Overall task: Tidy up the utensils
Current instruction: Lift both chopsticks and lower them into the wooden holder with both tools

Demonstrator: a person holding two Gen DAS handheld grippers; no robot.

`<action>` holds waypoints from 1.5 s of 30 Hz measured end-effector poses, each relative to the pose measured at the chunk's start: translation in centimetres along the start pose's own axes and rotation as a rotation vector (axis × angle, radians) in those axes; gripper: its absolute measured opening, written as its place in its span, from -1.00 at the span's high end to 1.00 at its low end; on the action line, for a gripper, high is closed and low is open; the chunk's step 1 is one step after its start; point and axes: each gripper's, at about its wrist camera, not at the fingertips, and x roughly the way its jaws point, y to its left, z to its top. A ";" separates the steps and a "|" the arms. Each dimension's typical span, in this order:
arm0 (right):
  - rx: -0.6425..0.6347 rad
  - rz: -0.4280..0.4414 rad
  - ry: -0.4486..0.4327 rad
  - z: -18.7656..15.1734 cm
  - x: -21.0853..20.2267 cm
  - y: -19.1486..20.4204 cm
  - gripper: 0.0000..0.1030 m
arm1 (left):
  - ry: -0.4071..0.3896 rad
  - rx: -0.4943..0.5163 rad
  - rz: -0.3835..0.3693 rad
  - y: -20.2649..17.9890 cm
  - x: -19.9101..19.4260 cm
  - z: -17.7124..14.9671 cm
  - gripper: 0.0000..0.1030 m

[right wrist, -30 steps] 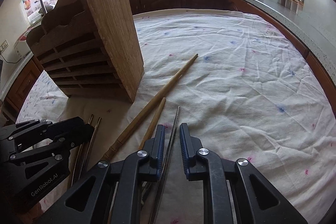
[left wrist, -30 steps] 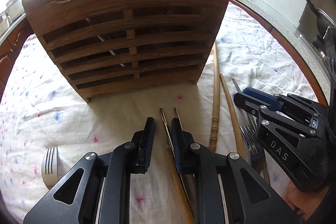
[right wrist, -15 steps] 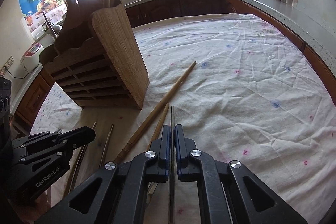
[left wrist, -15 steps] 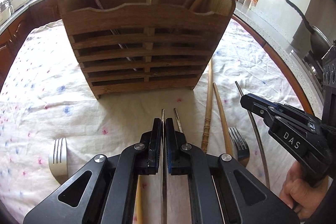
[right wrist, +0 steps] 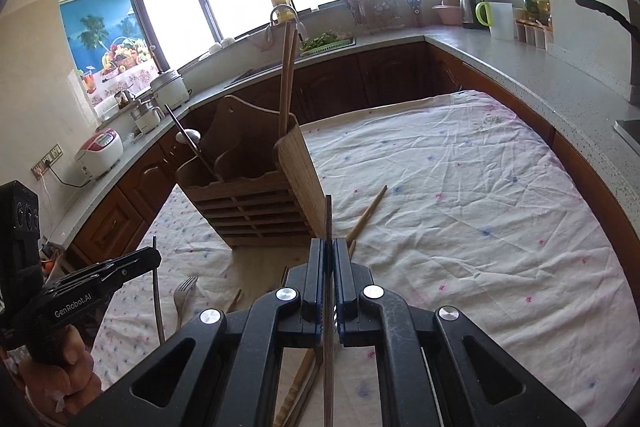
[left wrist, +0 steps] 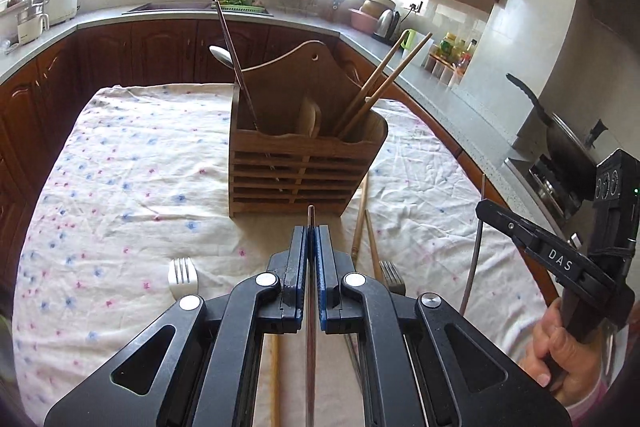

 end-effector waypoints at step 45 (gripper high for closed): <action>-0.042 0.083 -0.216 6.1 -4.6 4.3 0.91 | -0.242 -0.046 -0.019 1.4 -8.9 4.7 0.93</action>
